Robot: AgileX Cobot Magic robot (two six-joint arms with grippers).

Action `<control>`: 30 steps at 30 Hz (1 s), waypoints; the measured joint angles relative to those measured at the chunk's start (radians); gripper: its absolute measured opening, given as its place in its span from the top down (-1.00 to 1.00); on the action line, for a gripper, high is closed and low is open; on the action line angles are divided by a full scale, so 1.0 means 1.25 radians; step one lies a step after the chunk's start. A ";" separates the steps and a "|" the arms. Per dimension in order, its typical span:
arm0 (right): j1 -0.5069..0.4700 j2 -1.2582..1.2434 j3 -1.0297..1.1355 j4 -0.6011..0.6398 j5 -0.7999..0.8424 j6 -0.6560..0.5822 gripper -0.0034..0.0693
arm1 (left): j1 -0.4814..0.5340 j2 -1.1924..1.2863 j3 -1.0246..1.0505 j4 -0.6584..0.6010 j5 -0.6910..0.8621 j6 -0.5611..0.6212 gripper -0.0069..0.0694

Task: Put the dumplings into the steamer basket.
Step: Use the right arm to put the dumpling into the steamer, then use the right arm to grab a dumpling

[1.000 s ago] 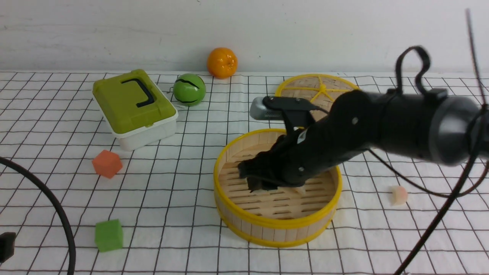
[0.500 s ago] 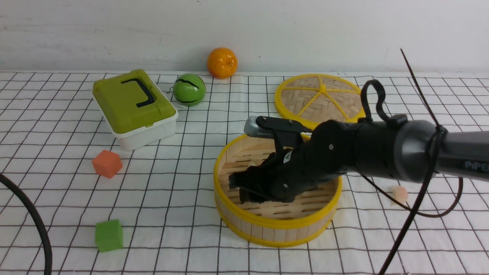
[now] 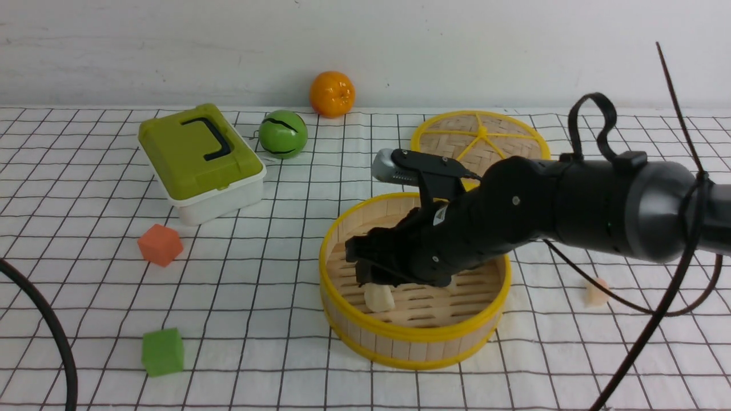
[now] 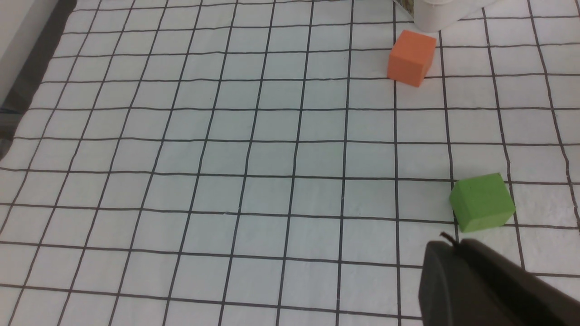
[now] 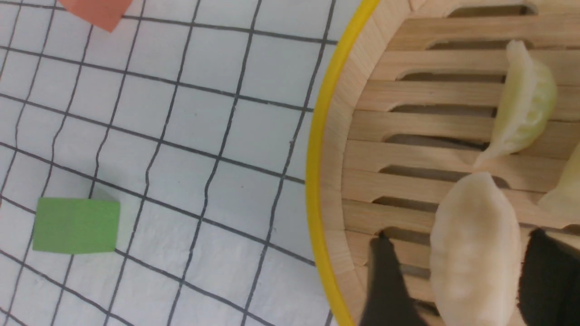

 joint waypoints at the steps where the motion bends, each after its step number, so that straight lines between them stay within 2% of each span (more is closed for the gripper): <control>1: 0.000 -0.002 0.000 -0.019 0.004 0.000 -0.03 | 0.000 0.000 0.000 0.001 0.002 0.000 0.79; 3: 0.000 -0.003 0.000 -0.074 0.023 0.000 0.24 | 0.000 0.000 0.000 0.001 0.012 0.000 0.79; 4: 0.000 -0.004 0.000 -0.090 0.028 -0.001 0.26 | 0.000 0.000 0.000 0.001 0.014 0.000 0.79; 6: -0.011 -0.013 0.000 -0.162 0.074 -0.008 0.58 | 0.000 -0.008 0.000 -0.001 0.022 0.000 0.79; 7: -0.024 -0.022 0.001 -0.191 0.093 -0.007 0.68 | 0.000 -0.016 0.001 -0.005 0.023 0.004 0.78; 8: -0.027 -0.023 0.001 -0.196 0.097 -0.007 0.70 | 0.000 -0.020 0.001 -0.006 0.023 0.005 0.78; 9: -0.071 -0.045 0.002 -0.242 0.117 0.005 0.87 | 0.000 -0.050 0.012 -0.003 0.012 0.011 0.77; 11: -0.106 -0.057 0.002 -0.259 0.121 0.019 0.93 | 0.000 -0.072 0.025 0.006 -0.005 0.007 0.77; 12: -0.183 -0.069 0.001 -0.273 0.124 0.050 0.96 | 0.000 -0.113 0.052 0.031 -0.044 -0.017 0.77; 14: -0.273 -0.066 0.000 -0.272 0.148 0.079 0.96 | 0.000 -0.165 0.094 0.058 -0.086 -0.043 0.77; 16: -0.312 -0.058 0.000 -0.272 0.166 0.089 0.94 | 0.000 -0.190 0.117 0.070 -0.113 -0.049 0.77; 17: -0.358 -0.042 0.000 -0.276 0.187 0.087 0.88 | 0.000 -0.231 0.158 0.083 -0.155 -0.051 0.77; 18: -0.379 -0.032 0.000 -0.283 0.192 0.079 0.79 | 0.000 -0.250 0.181 0.091 -0.183 -0.052 0.77; 19: -0.381 -0.029 0.000 -0.284 0.192 0.077 0.79 | 0.000 -0.257 0.186 0.093 -0.196 -0.052 0.77; 20: -0.393 -0.012 -0.001 -0.297 0.188 0.050 0.59 | 0.000 -0.280 0.222 0.117 -0.241 -0.056 0.77; 21: -0.396 -0.007 -0.005 -0.303 0.188 0.044 0.51 | 0.000 -0.290 0.239 0.125 -0.255 -0.061 0.77; 22: -0.400 0.008 -0.020 -0.310 0.190 0.028 0.33 | 0.000 -0.303 0.256 0.139 -0.272 -0.072 0.77; 25: -0.410 0.066 -0.113 -0.339 0.222 -0.018 -0.15 | 0.000 -0.323 0.275 0.171 -0.268 -0.123 0.77; 26: -0.411 0.079 -0.137 -0.343 0.234 -0.033 -0.23 | 0.000 -0.324 0.276 0.180 -0.265 -0.136 0.77; 28: -0.414 0.127 -0.219 -0.341 0.285 -0.115 -0.45 | 0.000 -0.325 0.279 0.204 -0.252 -0.167 0.77; 29: -0.414 0.137 -0.236 -0.340 0.297 -0.125 -0.49 | 0.000 -0.325 0.279 0.206 -0.251 -0.167 0.77; 30: -0.414 0.179 -0.292 -0.325 0.343 -0.206 -0.58 | 0.000 -0.325 0.279 0.215 -0.243 -0.181 0.77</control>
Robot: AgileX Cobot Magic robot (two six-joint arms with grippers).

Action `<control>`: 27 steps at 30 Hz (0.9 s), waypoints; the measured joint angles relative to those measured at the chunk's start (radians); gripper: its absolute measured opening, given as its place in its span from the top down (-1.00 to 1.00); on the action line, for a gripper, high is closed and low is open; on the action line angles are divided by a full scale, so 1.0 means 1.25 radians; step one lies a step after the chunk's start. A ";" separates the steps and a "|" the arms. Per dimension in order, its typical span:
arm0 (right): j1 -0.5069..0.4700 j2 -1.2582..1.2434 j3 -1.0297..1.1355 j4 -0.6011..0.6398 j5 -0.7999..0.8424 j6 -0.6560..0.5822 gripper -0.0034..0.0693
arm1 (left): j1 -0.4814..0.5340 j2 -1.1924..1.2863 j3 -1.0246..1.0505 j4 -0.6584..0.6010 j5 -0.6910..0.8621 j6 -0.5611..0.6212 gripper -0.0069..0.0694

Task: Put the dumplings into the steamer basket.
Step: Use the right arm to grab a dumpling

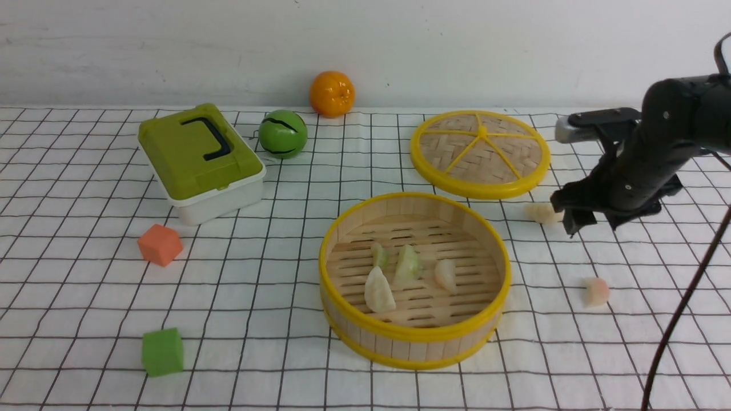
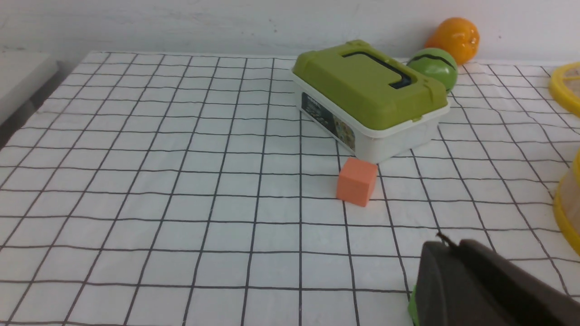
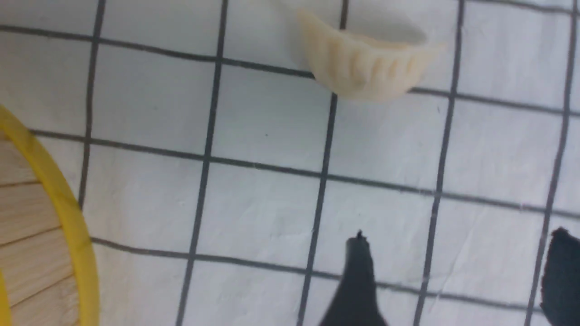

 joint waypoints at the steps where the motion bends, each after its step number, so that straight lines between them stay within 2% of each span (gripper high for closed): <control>1: 0.000 0.026 -0.045 0.018 0.021 -0.041 -0.63 | 0.000 0.000 0.000 0.005 0.003 -0.005 0.77; 4: 0.000 0.087 -0.126 0.070 0.068 -0.153 -0.67 | 0.000 0.000 0.000 0.011 0.005 -0.011 0.77; 6: 0.000 0.123 -0.187 0.093 0.077 -0.185 -0.66 | 0.000 0.000 0.000 0.013 -0.001 -0.011 0.77; 12: 0.000 0.210 -0.331 0.103 0.075 -0.206 -0.54 | 0.000 0.000 0.001 0.014 -0.037 -0.011 0.77; 18: 0.000 0.249 -0.356 0.094 0.108 -0.209 -0.36 | 0.000 0.000 0.001 0.014 -0.036 -0.011 0.77; 23: 0.000 0.251 -0.356 0.049 0.171 -0.210 -0.03 | 0.000 0.000 0.001 0.023 -0.036 -0.010 0.77; 27: 0.000 0.250 -0.358 0.046 0.210 -0.210 0.45 | 0.000 0.000 0.001 0.030 -0.036 -0.010 0.77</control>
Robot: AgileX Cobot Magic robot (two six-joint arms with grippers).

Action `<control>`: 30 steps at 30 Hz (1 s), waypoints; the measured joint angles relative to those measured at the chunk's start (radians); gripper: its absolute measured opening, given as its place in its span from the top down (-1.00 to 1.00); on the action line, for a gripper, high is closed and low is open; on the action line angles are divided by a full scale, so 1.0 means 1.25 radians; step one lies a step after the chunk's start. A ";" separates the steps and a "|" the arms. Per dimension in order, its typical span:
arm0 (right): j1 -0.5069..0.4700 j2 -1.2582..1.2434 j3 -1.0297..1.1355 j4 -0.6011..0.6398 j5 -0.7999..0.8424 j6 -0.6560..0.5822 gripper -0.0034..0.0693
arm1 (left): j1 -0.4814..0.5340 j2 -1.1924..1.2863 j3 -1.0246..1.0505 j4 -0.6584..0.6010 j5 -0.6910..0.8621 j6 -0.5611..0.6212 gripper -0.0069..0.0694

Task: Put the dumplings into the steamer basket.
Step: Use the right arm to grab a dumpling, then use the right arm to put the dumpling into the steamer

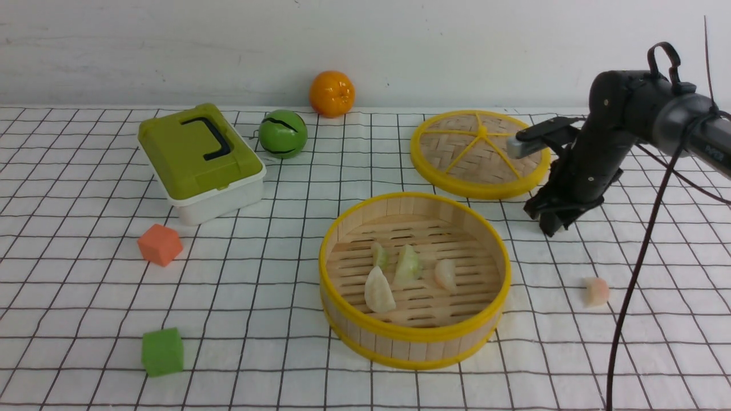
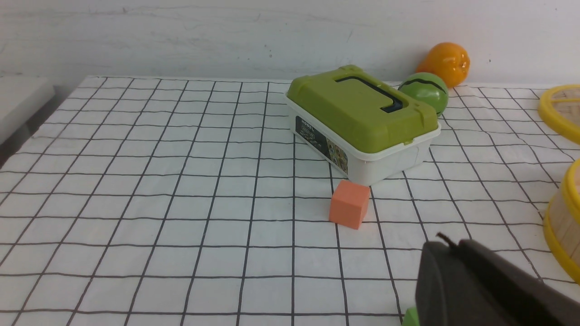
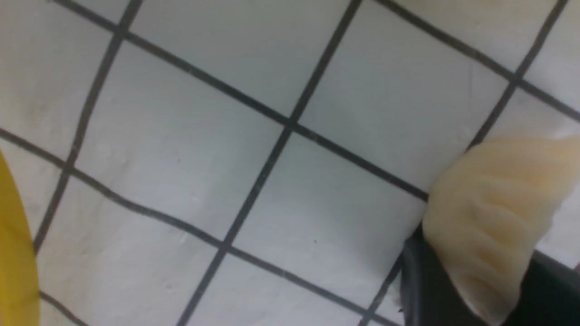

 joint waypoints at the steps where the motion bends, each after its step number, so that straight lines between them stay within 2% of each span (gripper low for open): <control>1: 0.000 0.000 -0.001 0.000 0.002 0.000 0.49 | 0.000 0.000 0.000 0.000 0.000 0.000 0.77; 4: 0.000 -0.007 -0.001 0.001 0.030 0.010 0.51 | 0.000 0.000 0.000 0.002 0.000 0.000 0.76; 10: 0.000 -0.107 -0.001 0.005 0.065 0.092 0.51 | 0.000 0.000 0.000 0.001 -0.001 -0.018 0.74; 13: 0.005 -0.183 -0.001 0.041 0.075 0.126 0.51 | 0.000 0.000 0.000 0.001 -0.006 -0.022 0.74; 16: 0.043 -0.255 0.012 0.065 0.106 0.142 0.51 | 0.000 0.000 0.000 0.001 -0.020 -0.022 0.74; 25: 0.317 -0.323 0.251 0.129 0.110 0.164 0.51 | 0.000 -0.001 0.000 0.001 -0.023 -0.022 0.72; 30: 0.388 -0.322 0.324 0.130 0.039 0.178 0.51 | 0.000 -0.001 0.000 -0.001 -0.023 -0.022 0.71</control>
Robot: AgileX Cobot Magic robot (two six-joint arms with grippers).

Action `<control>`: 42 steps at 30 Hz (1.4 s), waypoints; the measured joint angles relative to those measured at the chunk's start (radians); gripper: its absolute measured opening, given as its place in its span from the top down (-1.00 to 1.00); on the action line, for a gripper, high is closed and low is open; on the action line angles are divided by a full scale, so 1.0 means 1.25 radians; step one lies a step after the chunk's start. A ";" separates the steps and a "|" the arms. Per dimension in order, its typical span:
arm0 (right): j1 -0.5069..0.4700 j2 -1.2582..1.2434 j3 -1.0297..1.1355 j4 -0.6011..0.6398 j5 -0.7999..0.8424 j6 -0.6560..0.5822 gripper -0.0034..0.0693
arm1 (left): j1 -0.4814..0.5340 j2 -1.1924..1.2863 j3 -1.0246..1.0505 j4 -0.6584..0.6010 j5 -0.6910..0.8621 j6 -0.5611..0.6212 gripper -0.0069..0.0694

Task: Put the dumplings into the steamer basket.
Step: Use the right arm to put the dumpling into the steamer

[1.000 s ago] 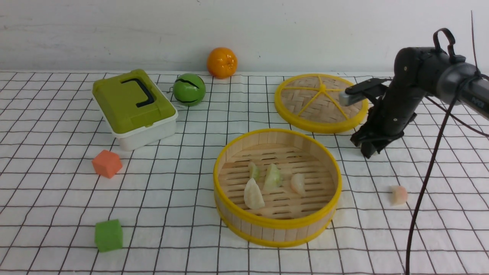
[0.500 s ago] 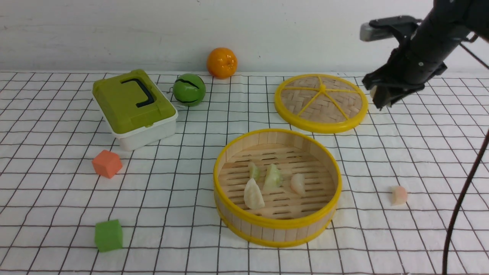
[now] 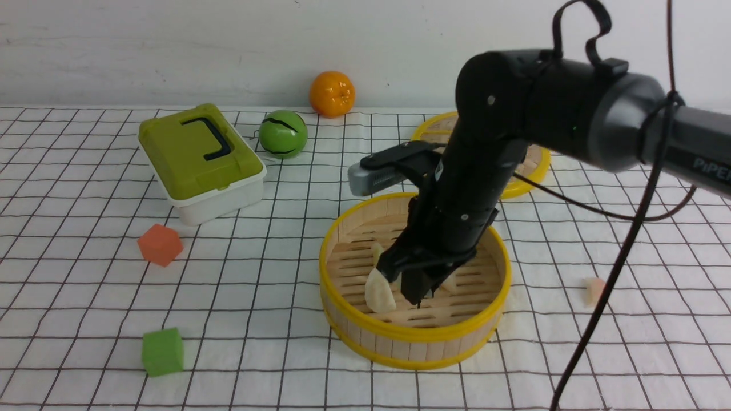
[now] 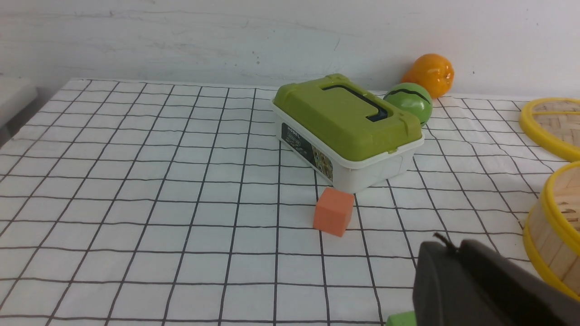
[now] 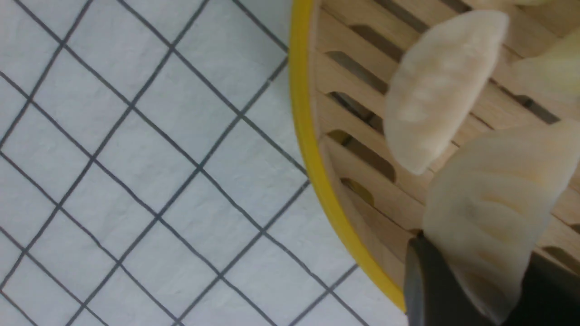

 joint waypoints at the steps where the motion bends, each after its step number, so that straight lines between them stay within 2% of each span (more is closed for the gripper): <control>1: 0.001 0.000 0.001 0.000 -0.003 0.003 0.51 | 0.000 0.000 0.000 0.000 0.000 0.000 0.71; 5: 0.002 0.011 0.007 -0.021 -0.050 0.045 0.51 | 0.000 0.000 0.000 -0.007 0.000 -0.001 0.70; 13: 0.002 0.050 0.007 -0.037 -0.026 0.054 0.51 | 0.000 0.000 0.000 -0.009 0.000 -0.001 0.68; 18: 0.002 0.075 0.008 -0.066 -0.028 0.103 0.50 | 0.000 0.000 0.000 -0.009 0.000 -0.002 0.67; 20: 0.002 0.077 0.008 -0.066 -0.037 0.114 0.40 | 0.000 0.000 0.000 -0.009 0.000 -0.002 0.67; 24: 0.002 0.078 0.008 -0.065 -0.039 0.131 -0.02 | 0.000 0.000 0.000 -0.009 0.000 -0.002 0.66; 25: 0.002 0.078 0.008 -0.065 -0.039 0.132 -0.05 | 0.000 0.000 0.000 -0.009 0.000 -0.002 0.66; 26: 0.002 0.074 0.008 -0.065 -0.039 0.135 -0.23 | 0.000 0.000 0.000 -0.009 0.000 -0.002 0.66; 28: 0.002 0.062 0.008 -0.066 -0.039 0.135 -0.42 | 0.000 0.000 0.000 -0.009 0.000 -0.002 0.66; 31: 0.002 0.029 0.005 -0.085 -0.036 0.144 -0.58 | 0.000 0.000 0.000 -0.009 0.001 -0.002 0.66; 34: -0.001 -0.042 0.002 -0.151 -0.029 0.160 -0.63 | 0.000 0.000 0.000 -0.009 0.001 -0.002 0.66; 39: -0.041 -0.113 -0.003 -0.243 -0.028 0.183 -0.59 | 0.000 0.000 0.000 -0.009 -0.001 -0.003 0.65; 42: -0.130 -0.122 -0.002 -0.267 -0.022 0.198 -0.51 | 0.000 0.002 -0.002 -0.023 -0.003 -0.012 0.66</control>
